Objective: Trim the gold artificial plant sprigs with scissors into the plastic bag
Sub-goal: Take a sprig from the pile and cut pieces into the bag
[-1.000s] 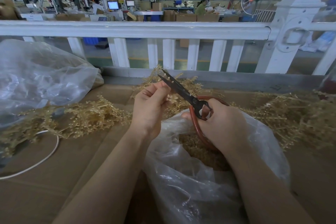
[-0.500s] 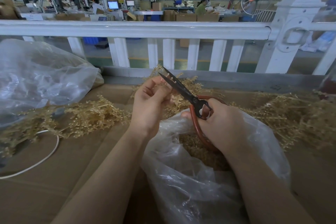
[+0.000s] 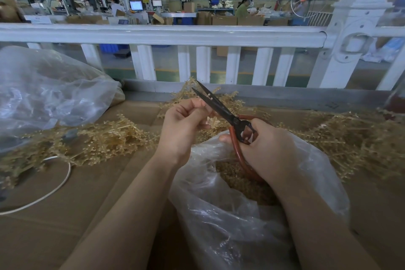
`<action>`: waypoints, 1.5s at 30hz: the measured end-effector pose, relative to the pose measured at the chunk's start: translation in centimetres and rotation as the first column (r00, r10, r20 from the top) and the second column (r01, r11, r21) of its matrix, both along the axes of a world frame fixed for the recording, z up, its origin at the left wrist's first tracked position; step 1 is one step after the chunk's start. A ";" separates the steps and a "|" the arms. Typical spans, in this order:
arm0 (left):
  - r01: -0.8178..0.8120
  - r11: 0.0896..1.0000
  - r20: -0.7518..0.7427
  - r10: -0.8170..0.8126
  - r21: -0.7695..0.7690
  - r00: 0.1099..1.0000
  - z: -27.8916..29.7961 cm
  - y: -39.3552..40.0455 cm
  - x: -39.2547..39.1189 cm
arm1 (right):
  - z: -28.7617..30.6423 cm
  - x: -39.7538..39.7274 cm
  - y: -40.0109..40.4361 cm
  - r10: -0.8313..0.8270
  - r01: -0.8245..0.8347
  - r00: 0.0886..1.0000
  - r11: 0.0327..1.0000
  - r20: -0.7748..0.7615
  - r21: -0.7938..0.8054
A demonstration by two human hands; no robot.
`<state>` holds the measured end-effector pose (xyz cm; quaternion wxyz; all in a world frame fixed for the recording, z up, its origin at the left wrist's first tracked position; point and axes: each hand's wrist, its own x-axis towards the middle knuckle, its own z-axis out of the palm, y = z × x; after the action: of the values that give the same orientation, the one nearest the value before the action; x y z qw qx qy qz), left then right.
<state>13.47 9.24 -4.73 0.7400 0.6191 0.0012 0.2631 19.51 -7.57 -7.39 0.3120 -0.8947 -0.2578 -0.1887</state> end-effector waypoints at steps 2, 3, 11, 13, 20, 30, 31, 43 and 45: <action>0.014 1.000 0.013 -0.014 0.009 1.000 -0.1 0.1 0.0 | 0.0 0.0 0.0 0.008 -0.008 1.000 1.000 -0.001 0.002; 0.020 1.000 0.024 -0.020 0.014 1.000 -0.1 0.1 -0.1 | 0.0 -0.1 0.0 0.018 -0.018 1.000 1.000 0.005 0.011; 0.031 1.000 0.121 -0.031 0.003 0.992 -0.1 0.4 0.0 | 0.1 -0.2 0.0 0.066 -0.067 0.998 0.994 0.023 0.081; 0.028 1.000 0.123 -0.029 0.010 0.992 -0.1 0.3 -0.1 | 0.1 -0.2 0.1 0.072 -0.074 0.997 0.994 0.025 0.080; 0.004 1.000 0.100 -0.002 -0.013 0.995 -0.1 -0.2 -0.2 | 0.0 -0.2 0.0 0.089 -0.088 0.996 0.993 -0.003 0.083; 0.055 0.998 0.079 -0.056 0.023 0.995 0.1 -0.7 -0.3 | -0.2 0.1 0.2 0.105 -0.100 0.994 0.983 -0.021 0.155; 0.047 0.999 0.074 -0.049 0.028 0.996 0.1 -0.6 -0.3 | -0.2 0.1 0.2 0.099 -0.094 0.995 0.985 -0.021 0.147; 0.001 0.999 0.065 -0.004 0.036 0.998 -0.2 -0.2 0.0 | -0.1 -0.1 0.0 0.074 -0.075 0.997 0.991 0.009 0.112; -0.001 0.999 0.071 -0.002 0.037 0.997 -0.2 -0.2 0.0 | -0.1 -0.1 0.0 0.079 -0.079 0.997 0.989 0.005 0.126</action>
<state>13.44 9.02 -4.95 0.7280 0.6230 -0.0302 0.2848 19.45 -7.53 -7.51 0.3752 -0.8623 -0.2805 -0.1920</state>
